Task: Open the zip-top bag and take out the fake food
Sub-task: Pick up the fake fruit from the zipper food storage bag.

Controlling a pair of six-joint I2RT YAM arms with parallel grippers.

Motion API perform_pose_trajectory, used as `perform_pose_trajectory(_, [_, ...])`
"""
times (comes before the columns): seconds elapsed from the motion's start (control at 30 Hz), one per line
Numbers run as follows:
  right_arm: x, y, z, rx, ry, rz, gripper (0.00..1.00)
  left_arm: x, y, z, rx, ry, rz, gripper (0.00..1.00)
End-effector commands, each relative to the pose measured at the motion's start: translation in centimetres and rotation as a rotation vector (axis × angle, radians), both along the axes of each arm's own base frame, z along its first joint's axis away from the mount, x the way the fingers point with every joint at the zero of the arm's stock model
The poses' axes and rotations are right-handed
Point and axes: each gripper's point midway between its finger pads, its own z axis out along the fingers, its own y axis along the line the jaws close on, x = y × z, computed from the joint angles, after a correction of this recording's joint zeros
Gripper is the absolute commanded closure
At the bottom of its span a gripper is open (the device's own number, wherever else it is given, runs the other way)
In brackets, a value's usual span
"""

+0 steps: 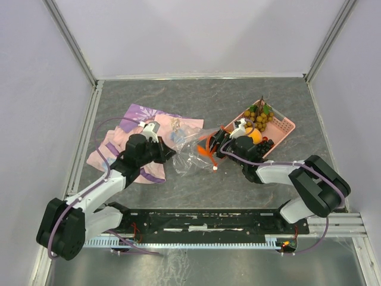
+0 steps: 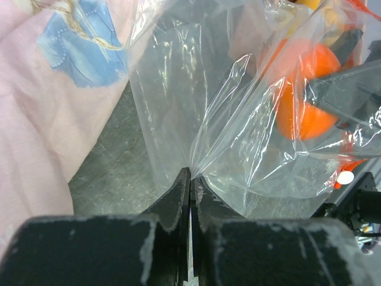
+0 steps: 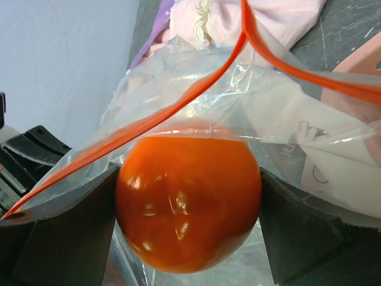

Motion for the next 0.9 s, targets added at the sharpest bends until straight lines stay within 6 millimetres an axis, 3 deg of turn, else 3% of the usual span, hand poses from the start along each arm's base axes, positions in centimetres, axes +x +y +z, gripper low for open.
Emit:
perform_pose_trajectory(0.0, [1.0, 0.7, 4.5, 0.18, -0.07, -0.02, 0.61, 1.0, 0.7, 2.6, 0.053, -0.118, 0.022, 0.97])
perform_pose_trajectory(0.23, [0.9, 0.1, 6.2, 0.199, -0.087, -0.041, 0.61, 1.1, 1.8, 2.2, 0.055, -0.123, 0.094, 0.97])
perform_pose_trajectory(0.5, [0.5, -0.2, 6.6, 0.209, -0.099, -0.038, 0.61, 1.3, 2.2, 2.5, 0.02, -0.132, 0.134, 0.96])
perform_pose_trajectory(0.6, [0.4, -0.2, 6.3, 0.202, -0.099, -0.033, 0.61, 1.2, 2.4, 3.0, -0.003, -0.131, 0.153, 0.61])
perform_pose_trajectory(0.67, [0.5, -0.1, 6.1, 0.203, -0.097, -0.033, 0.61, 1.0, 2.4, 3.7, -0.027, -0.133, 0.159, 0.46])
perform_pose_trajectory(0.77, [0.5, -0.1, 5.7, 0.209, -0.089, -0.037, 0.61, 0.2, 1.9, 5.0, -0.077, -0.15, 0.132, 0.33])
perform_pose_trajectory(0.87, [0.6, 0.0, 5.5, 0.224, -0.082, -0.037, 0.61, -1.1, 0.5, 6.5, -0.149, -0.174, 0.04, 0.3])
